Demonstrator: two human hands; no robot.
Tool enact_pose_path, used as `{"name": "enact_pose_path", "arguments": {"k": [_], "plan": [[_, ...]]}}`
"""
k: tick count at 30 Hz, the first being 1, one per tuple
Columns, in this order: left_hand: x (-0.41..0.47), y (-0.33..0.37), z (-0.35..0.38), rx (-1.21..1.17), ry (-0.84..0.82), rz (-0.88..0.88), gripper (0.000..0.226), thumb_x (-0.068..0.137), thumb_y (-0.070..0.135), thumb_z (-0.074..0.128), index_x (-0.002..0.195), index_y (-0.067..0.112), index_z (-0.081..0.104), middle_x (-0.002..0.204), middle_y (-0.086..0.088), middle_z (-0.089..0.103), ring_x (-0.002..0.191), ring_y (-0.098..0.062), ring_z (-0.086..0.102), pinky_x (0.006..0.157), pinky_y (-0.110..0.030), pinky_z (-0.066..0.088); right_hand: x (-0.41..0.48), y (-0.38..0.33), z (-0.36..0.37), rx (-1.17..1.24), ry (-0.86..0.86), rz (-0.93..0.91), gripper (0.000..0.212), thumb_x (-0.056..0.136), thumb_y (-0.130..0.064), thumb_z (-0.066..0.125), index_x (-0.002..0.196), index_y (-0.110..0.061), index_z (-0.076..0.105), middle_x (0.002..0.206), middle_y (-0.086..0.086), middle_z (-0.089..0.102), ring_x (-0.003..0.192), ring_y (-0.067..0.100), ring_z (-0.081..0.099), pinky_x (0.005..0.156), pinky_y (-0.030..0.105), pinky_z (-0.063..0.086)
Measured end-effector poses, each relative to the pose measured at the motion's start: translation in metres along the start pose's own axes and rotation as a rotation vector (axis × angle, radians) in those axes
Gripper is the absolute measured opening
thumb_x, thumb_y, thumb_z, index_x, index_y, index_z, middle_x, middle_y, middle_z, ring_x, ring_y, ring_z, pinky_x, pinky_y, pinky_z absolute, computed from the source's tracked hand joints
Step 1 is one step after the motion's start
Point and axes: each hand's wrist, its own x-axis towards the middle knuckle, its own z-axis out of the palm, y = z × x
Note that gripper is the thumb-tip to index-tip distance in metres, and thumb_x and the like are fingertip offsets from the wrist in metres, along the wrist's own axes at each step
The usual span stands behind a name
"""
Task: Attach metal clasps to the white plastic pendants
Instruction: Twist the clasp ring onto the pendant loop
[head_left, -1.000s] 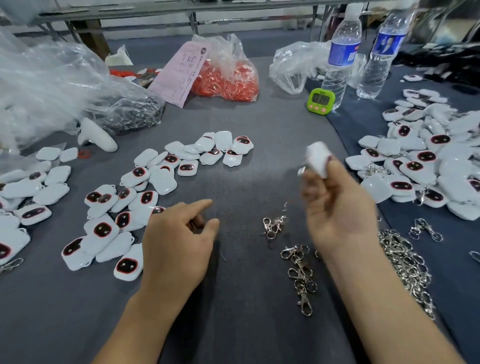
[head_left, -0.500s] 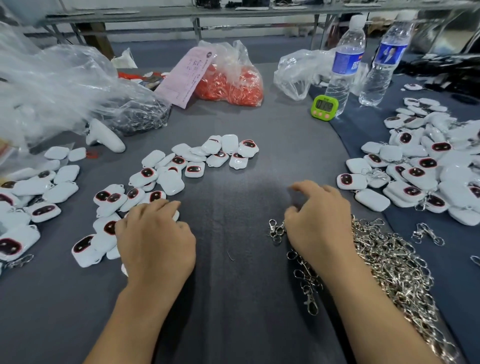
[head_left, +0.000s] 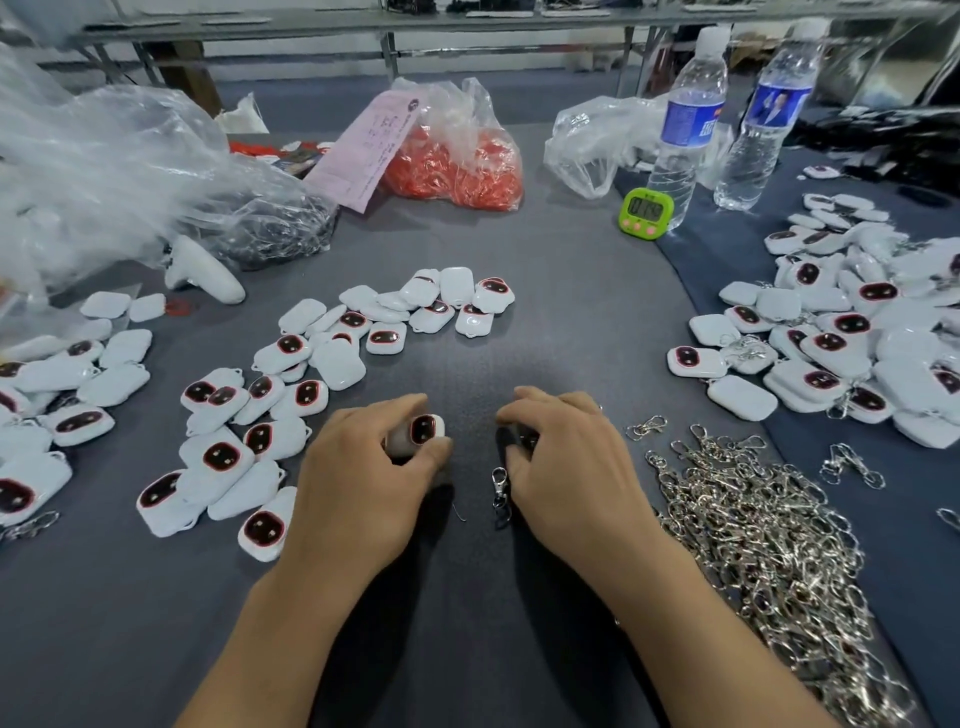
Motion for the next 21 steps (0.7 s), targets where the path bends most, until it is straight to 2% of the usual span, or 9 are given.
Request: {"name": "enact_pose_path", "arguments": {"k": [1, 3, 5, 7, 9, 13, 15, 18, 21], "plan": [[0.001, -0.001, 0.000, 0.018, -0.013, 0.003, 0.043, 0.086, 0.042, 0.072, 0.128, 0.034, 0.067, 0.122, 0.019, 0.062, 0.122, -0.009, 0.051, 0.098, -0.027, 0.036, 0.000, 0.002, -0.001, -0.031, 0.022, 0.015, 0.028, 0.091, -0.022, 0.065, 0.118, -0.027, 0.072, 0.132, -0.015, 0.065, 0.123, 0.018, 0.048, 0.100, 0.027, 0.032], [0.002, -0.002, 0.001, 0.093, -0.045, 0.029, 0.041, 0.092, 0.039, 0.067, 0.132, 0.030, 0.065, 0.135, 0.012, 0.060, 0.127, -0.012, 0.048, 0.100, -0.026, 0.033, -0.001, 0.005, -0.003, -0.049, 0.050, 0.036, 0.018, 0.090, -0.029, 0.067, 0.107, -0.029, 0.072, 0.101, -0.022, 0.065, 0.116, 0.015, 0.046, 0.093, 0.030, 0.031], [0.002, -0.001, 0.002, 0.093, -0.054, 0.037, 0.038, 0.091, 0.035, 0.069, 0.128, 0.030, 0.067, 0.128, 0.013, 0.061, 0.120, -0.012, 0.051, 0.095, -0.023, 0.033, 0.000, 0.007, -0.003, -0.005, 0.065, 0.051, 0.006, 0.089, -0.029, 0.070, 0.095, -0.030, 0.071, 0.075, -0.024, 0.045, 0.107, 0.013, 0.044, 0.083, 0.027, 0.025], [0.002, 0.000, 0.000, 0.022, -0.023, 0.015, 0.036, 0.083, 0.028, 0.079, 0.117, 0.032, 0.072, 0.112, 0.016, 0.061, 0.102, -0.005, 0.056, 0.086, -0.020, 0.036, 0.001, 0.006, -0.001, -0.001, 0.048, 0.045, 0.007, 0.091, -0.025, 0.068, 0.086, -0.030, 0.067, 0.075, -0.021, 0.046, 0.109, 0.012, 0.044, 0.082, 0.024, 0.022], [0.001, 0.000, -0.002, -0.033, 0.010, 0.002, 0.037, 0.075, 0.022, 0.085, 0.109, 0.034, 0.076, 0.099, 0.019, 0.060, 0.089, 0.003, 0.056, 0.076, -0.009, 0.036, 0.001, 0.006, 0.002, 0.010, 0.041, 0.025, 0.014, 0.092, -0.020, 0.064, 0.083, -0.031, 0.064, 0.084, -0.019, 0.059, 0.111, 0.012, 0.045, 0.082, 0.023, 0.021], [-0.002, 0.002, -0.001, -0.149, 0.037, -0.010, 0.029, 0.074, 0.024, 0.085, 0.097, 0.039, 0.075, 0.082, 0.027, 0.067, 0.089, 0.015, 0.057, 0.073, 0.003, 0.035, 0.002, 0.007, 0.001, 0.071, 0.060, 0.009, 0.011, 0.092, -0.022, 0.066, 0.098, -0.030, 0.072, 0.107, -0.019, 0.069, 0.113, 0.008, 0.040, 0.086, 0.020, 0.021], [-0.002, 0.004, 0.001, -0.231, 0.060, -0.041, 0.021, 0.076, 0.027, 0.083, 0.089, 0.040, 0.073, 0.079, 0.031, 0.068, 0.082, 0.012, 0.061, 0.068, 0.000, 0.039, 0.002, 0.008, 0.000, 0.001, 0.034, -0.028, 0.011, 0.092, -0.026, 0.066, 0.101, -0.032, 0.070, 0.098, -0.023, 0.063, 0.113, 0.009, 0.041, 0.087, 0.022, 0.021], [0.000, 0.010, 0.002, -0.480, 0.045, -0.139, 0.012, 0.087, 0.024, 0.075, 0.090, 0.035, 0.071, 0.075, 0.015, 0.073, 0.062, -0.005, 0.070, 0.056, -0.014, 0.050, 0.002, 0.009, -0.001, 0.000, 0.103, 0.000, 0.020, 0.092, -0.030, 0.067, 0.111, -0.035, 0.071, 0.083, -0.023, 0.052, 0.103, 0.008, 0.042, 0.087, 0.022, 0.024], [-0.002, 0.019, 0.004, -0.615, -0.005, -0.183, 0.014, 0.101, 0.026, 0.058, 0.104, 0.032, 0.070, 0.079, 0.006, 0.076, 0.046, -0.015, 0.065, 0.041, -0.021, 0.046, 0.000, 0.001, -0.003, 0.302, 0.115, 0.058, 0.028, 0.085, -0.039, 0.073, 0.113, -0.040, 0.072, 0.090, -0.017, 0.070, 0.086, 0.003, 0.059, 0.084, 0.020, 0.045]]}}
